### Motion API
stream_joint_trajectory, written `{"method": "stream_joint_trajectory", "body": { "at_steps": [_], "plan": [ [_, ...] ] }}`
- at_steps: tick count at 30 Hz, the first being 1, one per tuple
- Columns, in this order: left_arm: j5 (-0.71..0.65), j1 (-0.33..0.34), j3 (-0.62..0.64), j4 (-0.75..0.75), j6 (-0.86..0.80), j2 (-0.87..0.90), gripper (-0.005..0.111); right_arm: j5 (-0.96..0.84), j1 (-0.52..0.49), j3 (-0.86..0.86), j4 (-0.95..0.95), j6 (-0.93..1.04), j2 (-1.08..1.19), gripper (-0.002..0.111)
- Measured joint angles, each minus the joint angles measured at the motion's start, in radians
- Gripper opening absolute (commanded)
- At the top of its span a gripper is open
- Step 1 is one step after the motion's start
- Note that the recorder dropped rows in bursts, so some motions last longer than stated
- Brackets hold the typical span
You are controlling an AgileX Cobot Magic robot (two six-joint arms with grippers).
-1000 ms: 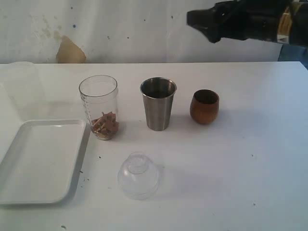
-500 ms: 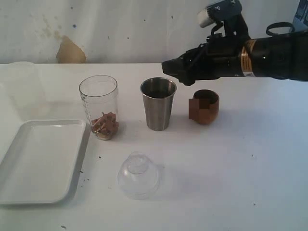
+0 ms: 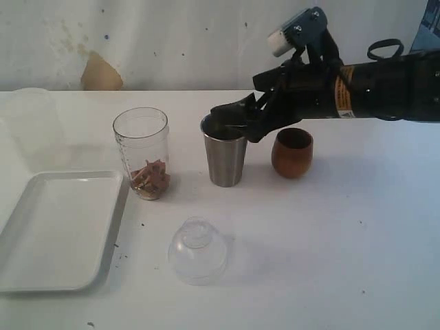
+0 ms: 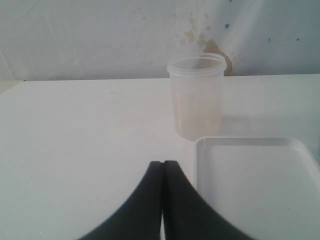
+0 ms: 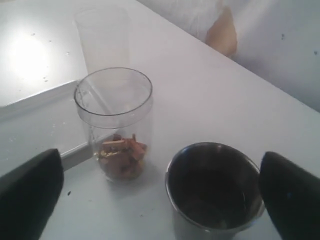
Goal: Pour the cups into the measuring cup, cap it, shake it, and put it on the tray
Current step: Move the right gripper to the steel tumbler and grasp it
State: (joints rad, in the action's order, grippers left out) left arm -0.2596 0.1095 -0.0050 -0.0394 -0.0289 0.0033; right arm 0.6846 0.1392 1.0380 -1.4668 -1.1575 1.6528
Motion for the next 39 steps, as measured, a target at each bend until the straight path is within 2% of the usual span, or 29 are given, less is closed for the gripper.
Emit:
{"method": "stream_joint_trajectory", "body": {
  "at_steps": [11, 17, 26, 32, 39],
  "plan": [
    [0.0, 0.0, 0.0, 0.0, 0.0, 0.0, 0.0, -0.019, 0.0, 0.0, 0.0, -0.025, 0.131, 0.105],
    [0.0, 0.0, 0.0, 0.0, 0.0, 0.0, 0.0, 0.034, 0.0, 0.0, 0.036, 0.034, 0.242, 0.105],
    [0.0, 0.0, 0.0, 0.0, 0.0, 0.0, 0.0, 0.05, 0.0, 0.0, 0.152, 0.205, 0.315, 0.105],
    [0.0, 0.0, 0.0, 0.0, 0.0, 0.0, 0.0, 0.055, 0.0, 0.0, 0.297, 0.333, 0.358, 0.105],
    [0.0, 0.0, 0.0, 0.0, 0.0, 0.0, 0.0, 0.166, 0.0, 0.0, 0.462, 0.541, 0.439, 0.105]
  ]
}}
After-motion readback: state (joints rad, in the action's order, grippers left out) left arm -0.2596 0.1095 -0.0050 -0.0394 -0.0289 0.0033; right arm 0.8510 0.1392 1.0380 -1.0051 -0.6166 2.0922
